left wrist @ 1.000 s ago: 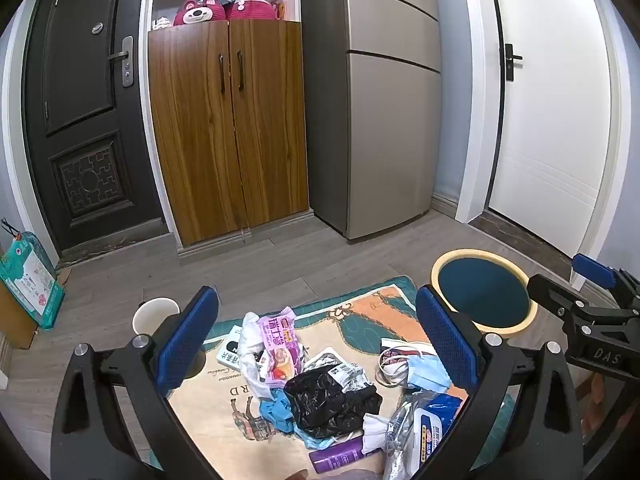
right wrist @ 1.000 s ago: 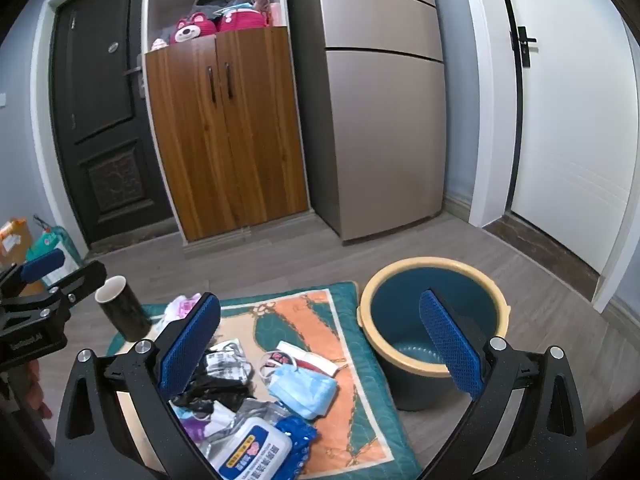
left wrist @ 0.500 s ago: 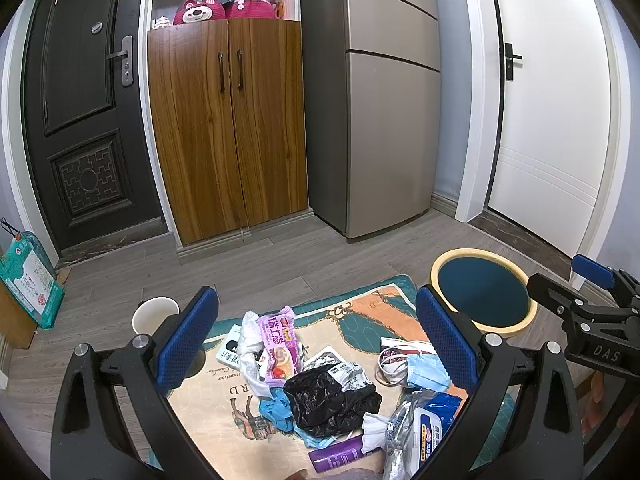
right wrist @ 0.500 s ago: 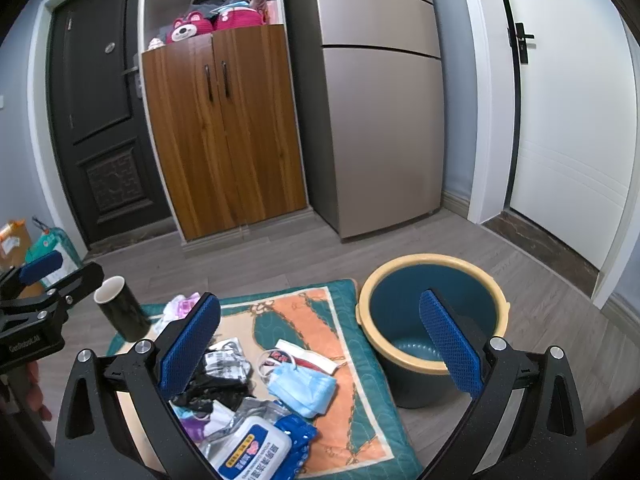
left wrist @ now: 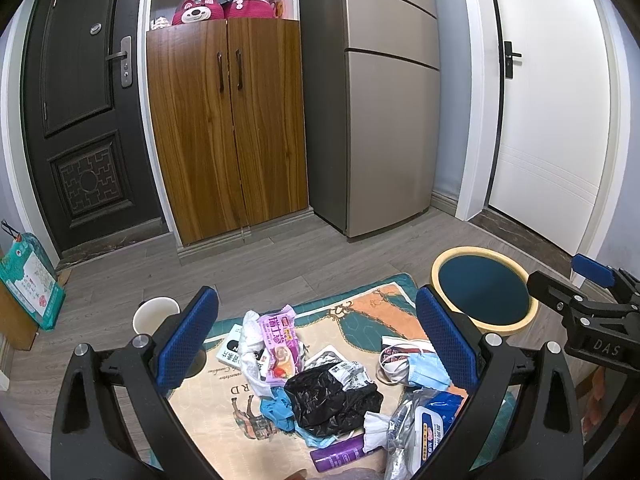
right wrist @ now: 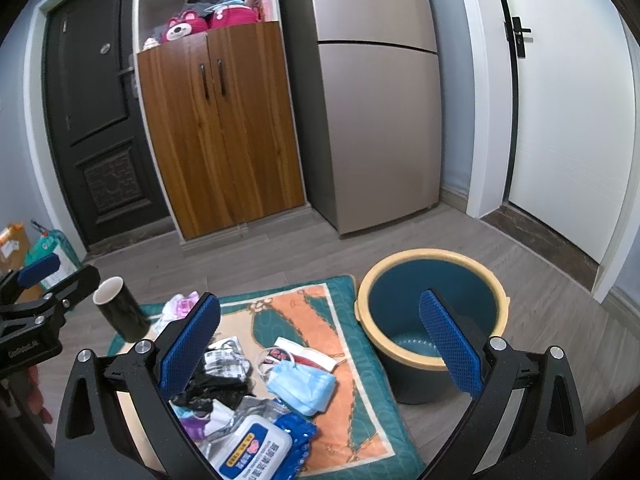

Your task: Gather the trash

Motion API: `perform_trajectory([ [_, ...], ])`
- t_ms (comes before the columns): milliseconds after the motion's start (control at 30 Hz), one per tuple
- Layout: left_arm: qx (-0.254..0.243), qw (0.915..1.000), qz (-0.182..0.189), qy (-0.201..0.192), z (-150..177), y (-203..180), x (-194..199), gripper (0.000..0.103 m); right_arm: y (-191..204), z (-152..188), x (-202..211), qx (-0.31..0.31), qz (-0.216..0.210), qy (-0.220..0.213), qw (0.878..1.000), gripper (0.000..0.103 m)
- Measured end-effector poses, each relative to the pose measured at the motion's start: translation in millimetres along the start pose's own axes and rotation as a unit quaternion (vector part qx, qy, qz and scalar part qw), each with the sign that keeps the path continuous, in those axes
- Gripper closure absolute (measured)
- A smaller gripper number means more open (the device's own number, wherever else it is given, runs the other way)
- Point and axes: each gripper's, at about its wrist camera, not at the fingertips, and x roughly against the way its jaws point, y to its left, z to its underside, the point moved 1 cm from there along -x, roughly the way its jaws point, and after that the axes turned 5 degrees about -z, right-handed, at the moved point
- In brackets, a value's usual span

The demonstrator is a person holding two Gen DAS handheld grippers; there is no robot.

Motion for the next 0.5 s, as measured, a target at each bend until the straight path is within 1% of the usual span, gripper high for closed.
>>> perform_trajectory([
  [367, -0.002, 1.0000, 0.001, 0.000, -1.4, -0.4, 0.7, 0.006, -4.1, 4.0, -1.7, -0.007, 0.003, 0.007, 1.000, 0.004],
  [500, -0.003, 1.0000, 0.001, -0.002, -1.6, -1.0, 0.8, 0.006, -3.4, 0.7, -2.4, -0.006, 0.003, 0.008, 1.000, 0.004],
])
